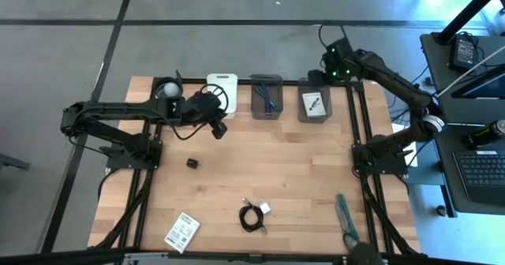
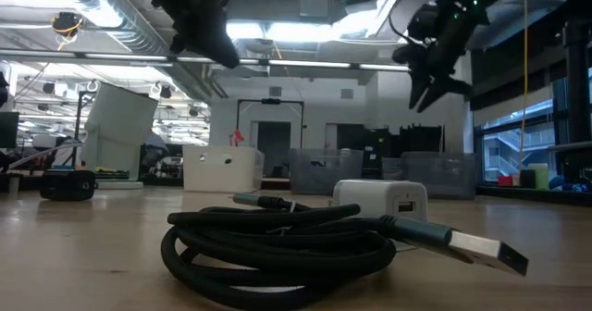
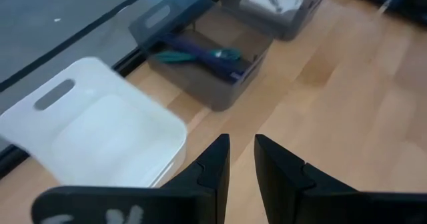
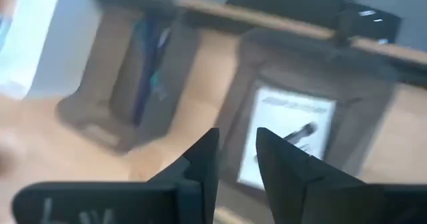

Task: Pick and place items into bin
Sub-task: Put the black charger adapter into the white bin

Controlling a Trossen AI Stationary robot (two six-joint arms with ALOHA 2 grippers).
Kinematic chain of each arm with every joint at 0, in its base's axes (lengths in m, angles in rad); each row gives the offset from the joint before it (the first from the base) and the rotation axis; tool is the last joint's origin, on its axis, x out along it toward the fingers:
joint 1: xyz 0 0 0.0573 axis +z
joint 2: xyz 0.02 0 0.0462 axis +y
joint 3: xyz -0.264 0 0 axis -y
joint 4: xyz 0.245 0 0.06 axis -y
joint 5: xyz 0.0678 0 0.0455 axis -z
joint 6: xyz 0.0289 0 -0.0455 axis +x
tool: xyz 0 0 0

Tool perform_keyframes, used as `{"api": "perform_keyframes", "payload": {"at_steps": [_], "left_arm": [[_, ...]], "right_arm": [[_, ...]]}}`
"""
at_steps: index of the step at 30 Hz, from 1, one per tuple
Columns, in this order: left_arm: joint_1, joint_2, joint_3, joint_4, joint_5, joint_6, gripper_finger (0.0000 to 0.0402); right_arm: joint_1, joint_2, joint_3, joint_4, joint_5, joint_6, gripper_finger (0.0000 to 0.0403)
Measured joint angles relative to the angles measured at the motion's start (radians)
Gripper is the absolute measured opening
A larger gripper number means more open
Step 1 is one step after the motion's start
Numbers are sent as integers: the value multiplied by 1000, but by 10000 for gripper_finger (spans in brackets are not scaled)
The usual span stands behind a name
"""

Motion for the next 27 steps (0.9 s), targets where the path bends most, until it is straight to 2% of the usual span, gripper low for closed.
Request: {"api": "perform_keyframes", "payload": {"at_steps": [4, 9, 16, 23, 27], "left_arm": [[0, 0, 0, -105, -6, 41, 65], [0, 0, 0, -217, -6, 88, 65], [0, 0, 0, -229, 15, 146, 68], [12, 0, 0, -241, 184, 313, 115], [5, 0, 0, -241, 278, 313, 162]], "right_arm": [[135, -49, -31, -5, 27, 34, 90], [361, -121, -107, 8, 98, 141, 73], [685, -175, -233, 110, 232, 415, 54], [946, -175, -368, 271, 343, 690, 46], [1064, -175, -454, 384, 364, 775, 45]]}}
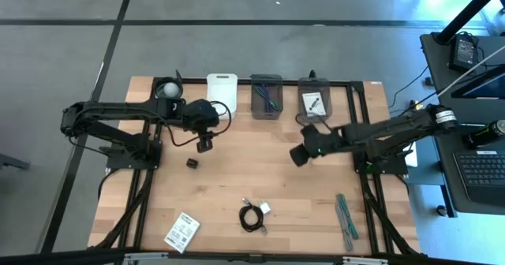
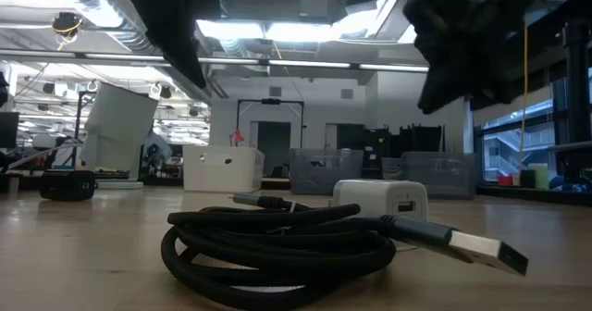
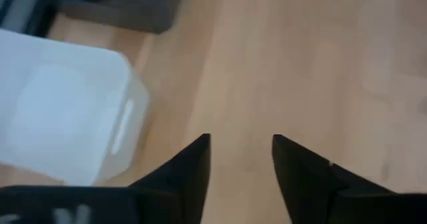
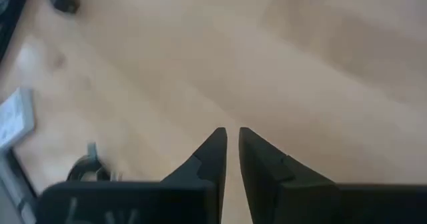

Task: Pick and place items into bin
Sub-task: Put the black charger adapter into the white bin

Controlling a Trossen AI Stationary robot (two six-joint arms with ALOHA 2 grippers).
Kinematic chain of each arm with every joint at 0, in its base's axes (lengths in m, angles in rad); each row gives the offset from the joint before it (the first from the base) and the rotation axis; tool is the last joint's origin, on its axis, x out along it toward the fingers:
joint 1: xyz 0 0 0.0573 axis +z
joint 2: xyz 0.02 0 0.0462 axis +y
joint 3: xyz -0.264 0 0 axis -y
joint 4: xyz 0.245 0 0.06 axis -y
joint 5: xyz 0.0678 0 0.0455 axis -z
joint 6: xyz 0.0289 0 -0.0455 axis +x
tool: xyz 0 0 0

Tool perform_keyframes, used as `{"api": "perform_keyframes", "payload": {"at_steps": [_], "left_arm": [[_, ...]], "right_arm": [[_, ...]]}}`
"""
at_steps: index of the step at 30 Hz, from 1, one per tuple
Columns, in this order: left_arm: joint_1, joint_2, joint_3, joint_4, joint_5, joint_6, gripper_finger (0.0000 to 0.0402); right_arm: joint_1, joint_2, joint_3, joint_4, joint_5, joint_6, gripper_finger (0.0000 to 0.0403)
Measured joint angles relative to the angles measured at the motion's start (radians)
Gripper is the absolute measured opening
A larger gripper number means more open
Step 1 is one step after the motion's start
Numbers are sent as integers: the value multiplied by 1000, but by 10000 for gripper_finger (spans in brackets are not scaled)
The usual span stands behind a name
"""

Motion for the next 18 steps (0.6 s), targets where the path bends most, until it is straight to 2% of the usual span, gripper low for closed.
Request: {"api": "perform_keyframes", "payload": {"at_steps": [4, 7, 13, 18], "left_arm": [[0, 0, 0, -1, 5, 65, 206], [-1, 0, 0, -2, -7, 165, 224], [-8, 0, 0, -28, -30, 213, 232], [-86, 0, 0, -196, -47, 269, 230]], "right_arm": [[89, 0, -85, 118, 15, 86, 45], [137, 0, -134, 179, 29, 140, 45], [183, 1, -171, 204, 35, 165, 45], [202, 1, -171, 205, 35, 128, 45]]}}
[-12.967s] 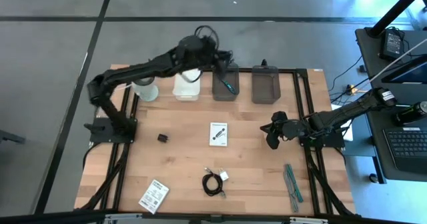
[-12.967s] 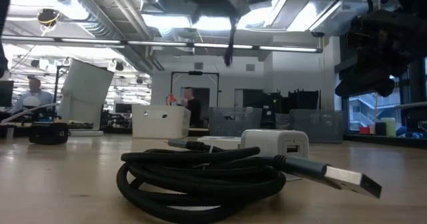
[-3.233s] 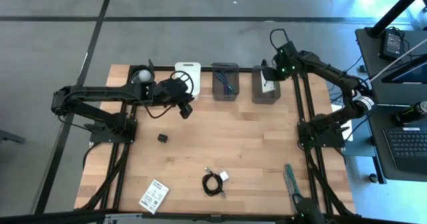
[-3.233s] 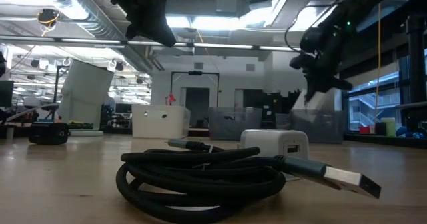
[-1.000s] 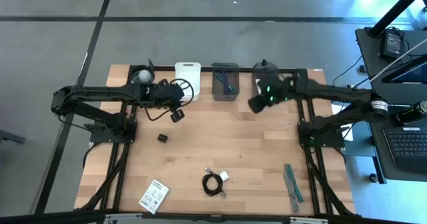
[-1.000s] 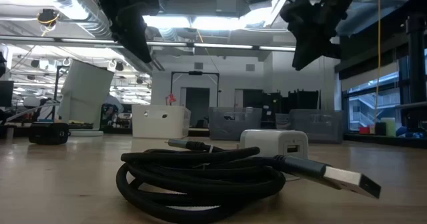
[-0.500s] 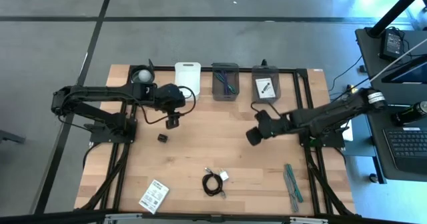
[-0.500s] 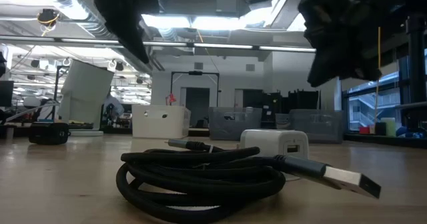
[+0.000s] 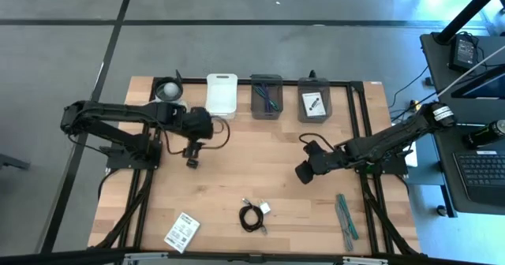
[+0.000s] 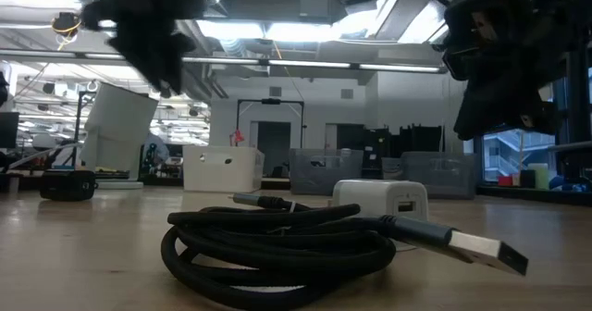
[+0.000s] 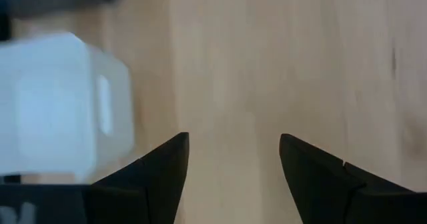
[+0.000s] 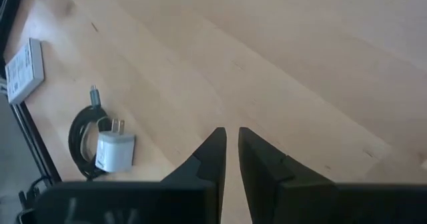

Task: Pick and place items into bin
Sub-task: Put the black charger adapter into the white bin

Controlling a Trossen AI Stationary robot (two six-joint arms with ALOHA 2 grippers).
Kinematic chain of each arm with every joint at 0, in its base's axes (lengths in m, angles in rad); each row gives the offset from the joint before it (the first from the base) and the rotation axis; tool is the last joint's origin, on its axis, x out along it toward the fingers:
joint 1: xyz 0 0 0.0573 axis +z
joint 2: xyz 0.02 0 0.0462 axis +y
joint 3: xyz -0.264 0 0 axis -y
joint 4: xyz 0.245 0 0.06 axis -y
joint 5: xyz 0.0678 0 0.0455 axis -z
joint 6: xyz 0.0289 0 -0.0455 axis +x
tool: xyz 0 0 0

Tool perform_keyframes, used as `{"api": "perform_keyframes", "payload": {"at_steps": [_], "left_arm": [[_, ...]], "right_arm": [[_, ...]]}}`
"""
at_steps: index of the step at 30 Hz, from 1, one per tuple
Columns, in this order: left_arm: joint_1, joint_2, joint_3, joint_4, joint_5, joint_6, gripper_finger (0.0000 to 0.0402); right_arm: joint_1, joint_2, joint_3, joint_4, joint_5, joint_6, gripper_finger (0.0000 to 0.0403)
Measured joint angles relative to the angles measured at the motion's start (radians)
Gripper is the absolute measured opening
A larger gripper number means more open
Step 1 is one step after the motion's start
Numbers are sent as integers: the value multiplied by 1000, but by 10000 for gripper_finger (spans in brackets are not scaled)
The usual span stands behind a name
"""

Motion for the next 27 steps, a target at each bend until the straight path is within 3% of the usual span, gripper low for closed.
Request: {"api": "perform_keyframes", "payload": {"at_steps": [7, 13, 21, 27], "left_arm": [[-140, 1, 0, -139, -4, -138, 229], [-230, 25, -5, -173, 14, -140, 229], [-262, 106, -118, -154, 78, -196, 228], [-262, 124, -203, -49, 90, -226, 228]], "right_arm": [[7, 0, 0, 0, -1, -80, 45], [7, 0, 0, -1, -1, -125, 45], [6, 0, 0, -1, -1, -148, 45], [6, 0, 0, 0, -2, -146, 45]]}}
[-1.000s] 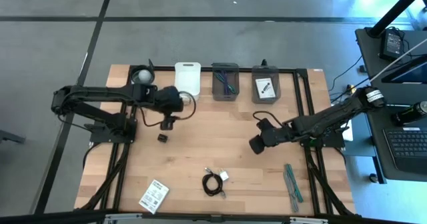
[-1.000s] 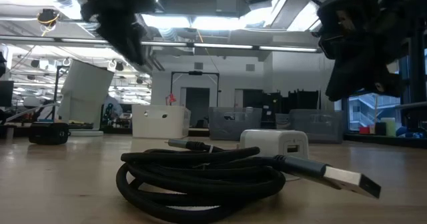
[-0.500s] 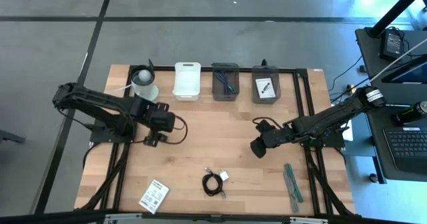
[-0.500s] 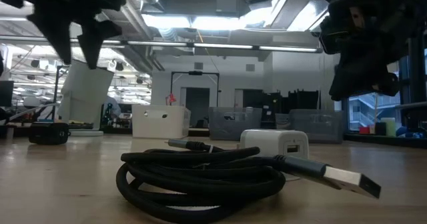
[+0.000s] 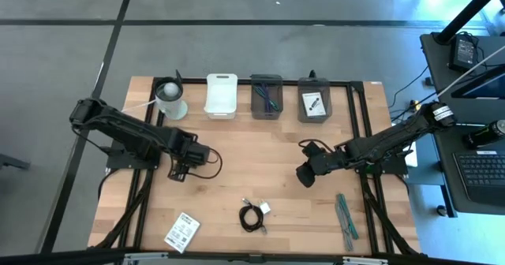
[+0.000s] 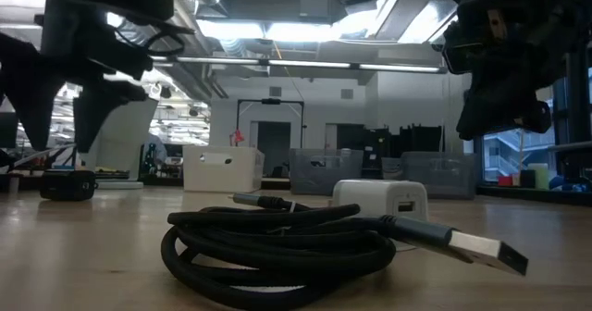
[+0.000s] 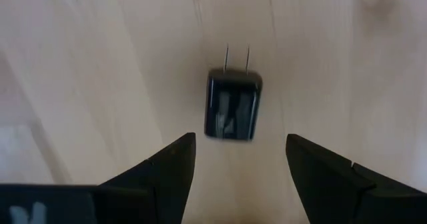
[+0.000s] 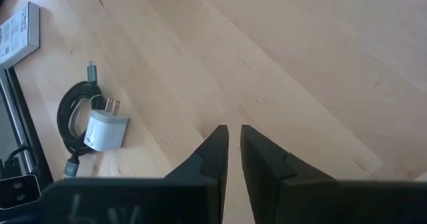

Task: Pick and place items into bin
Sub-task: Put the black charger adapter into the white bin

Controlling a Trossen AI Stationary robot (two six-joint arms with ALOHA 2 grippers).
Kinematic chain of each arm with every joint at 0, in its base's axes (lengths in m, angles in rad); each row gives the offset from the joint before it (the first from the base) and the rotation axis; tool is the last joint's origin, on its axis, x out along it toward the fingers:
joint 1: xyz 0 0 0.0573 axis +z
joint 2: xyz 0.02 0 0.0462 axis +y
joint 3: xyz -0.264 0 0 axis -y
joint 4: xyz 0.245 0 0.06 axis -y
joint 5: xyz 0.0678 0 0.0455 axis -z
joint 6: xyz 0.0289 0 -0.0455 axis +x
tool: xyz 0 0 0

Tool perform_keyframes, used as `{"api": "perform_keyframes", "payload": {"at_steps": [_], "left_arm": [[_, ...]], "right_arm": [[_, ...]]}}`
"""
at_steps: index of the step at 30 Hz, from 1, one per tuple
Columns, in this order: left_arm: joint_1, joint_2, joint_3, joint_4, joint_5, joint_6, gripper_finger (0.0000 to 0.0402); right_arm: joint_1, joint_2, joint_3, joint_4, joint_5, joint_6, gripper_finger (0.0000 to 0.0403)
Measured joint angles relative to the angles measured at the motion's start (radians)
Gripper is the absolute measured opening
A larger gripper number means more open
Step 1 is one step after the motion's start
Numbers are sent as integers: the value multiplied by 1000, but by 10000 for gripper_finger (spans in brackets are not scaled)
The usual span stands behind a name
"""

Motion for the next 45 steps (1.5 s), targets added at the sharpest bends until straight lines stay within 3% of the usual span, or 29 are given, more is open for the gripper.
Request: {"api": "perform_keyframes", "payload": {"at_steps": [9, 19, 26, 45], "left_arm": [[1, 17, -25, 58, -36, -10, 228], [16, 122, -25, 65, -3, 3, 226], [16, 187, -25, 203, -6, 1, 225], [16, 222, -25, 170, 60, -18, 147]], "right_arm": [[0, 0, 0, 1, -1, 1, 45], [-2, 0, 0, 0, 0, -2, 45], [-2, 0, 0, 0, 1, -5, 45], [-2, 0, 0, -1, 1, -31, 45]]}}
